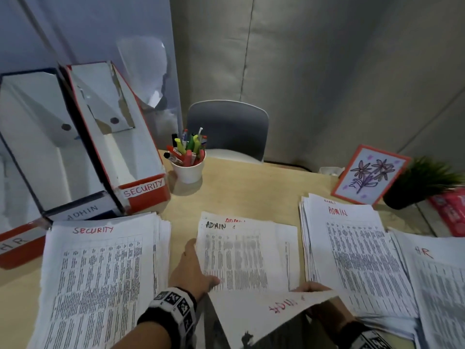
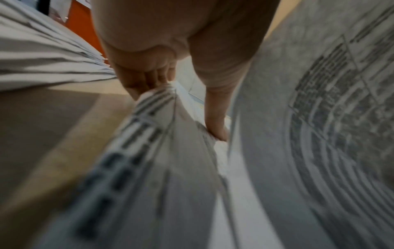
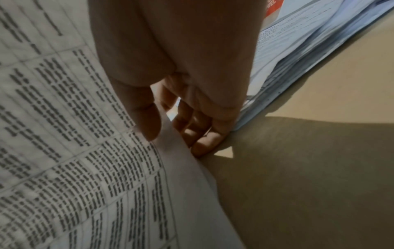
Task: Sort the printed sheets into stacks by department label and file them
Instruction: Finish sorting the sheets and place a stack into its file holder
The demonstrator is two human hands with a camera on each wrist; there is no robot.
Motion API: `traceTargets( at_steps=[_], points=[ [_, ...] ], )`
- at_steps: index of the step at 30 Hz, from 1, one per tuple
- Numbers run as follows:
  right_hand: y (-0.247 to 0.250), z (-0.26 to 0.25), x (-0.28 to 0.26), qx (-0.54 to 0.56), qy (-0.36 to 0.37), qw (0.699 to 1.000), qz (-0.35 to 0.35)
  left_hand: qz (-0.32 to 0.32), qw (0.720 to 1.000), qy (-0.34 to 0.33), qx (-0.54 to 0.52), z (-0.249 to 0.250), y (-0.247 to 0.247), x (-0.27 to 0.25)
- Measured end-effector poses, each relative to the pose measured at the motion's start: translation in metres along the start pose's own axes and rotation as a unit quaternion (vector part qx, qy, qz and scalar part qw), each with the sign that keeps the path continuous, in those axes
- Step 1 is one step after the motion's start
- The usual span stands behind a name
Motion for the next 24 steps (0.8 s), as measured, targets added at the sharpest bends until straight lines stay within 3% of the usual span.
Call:
traceTargets(
  at_steps=[3,10,15,17,19,21,24],
  points=[
    [0.002,-0.001,0.003,-0.127,-0.025,0.99,0.051,0.016,0.999,0.011,-0.041,-0.009,0.007,0.004],
    [-0.003,-0.006,0.002,-0.158,-0.038,0.984,0.068,0.015,0.998,0.003,-0.067,-0.025,0.023,0.008],
    [-0.002,-0.011,0.019,-0.193,-0.057,0.978,0.047,-0.048,0.986,0.034,-0.156,-0.023,0.031,0.007],
    [-0.004,-0.015,0.025,-0.186,-0.059,0.98,0.042,-0.091,0.964,0.077,-0.237,-0.021,0.03,0.003],
    [-0.007,-0.018,0.032,-0.198,-0.055,0.977,0.048,-0.153,0.901,0.133,-0.384,-0.016,0.027,-0.003],
    [-0.014,-0.019,0.037,-0.23,-0.05,0.97,0.052,-0.197,0.878,0.137,-0.413,-0.01,0.026,-0.007],
    [-0.026,-0.018,0.041,-0.287,-0.039,0.956,0.045,-0.179,0.937,0.062,-0.292,-0.007,0.029,-0.004]
  ],
)
Point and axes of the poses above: each hand's wrist, its own x-axis towards the middle knuckle, its own y-axis out of the back of the hand, z = x × y, the point moved 2 cm from there along x, towards the middle knuckle, and after that the axes turned 3 degrees about -z, right-handed, at the moved point
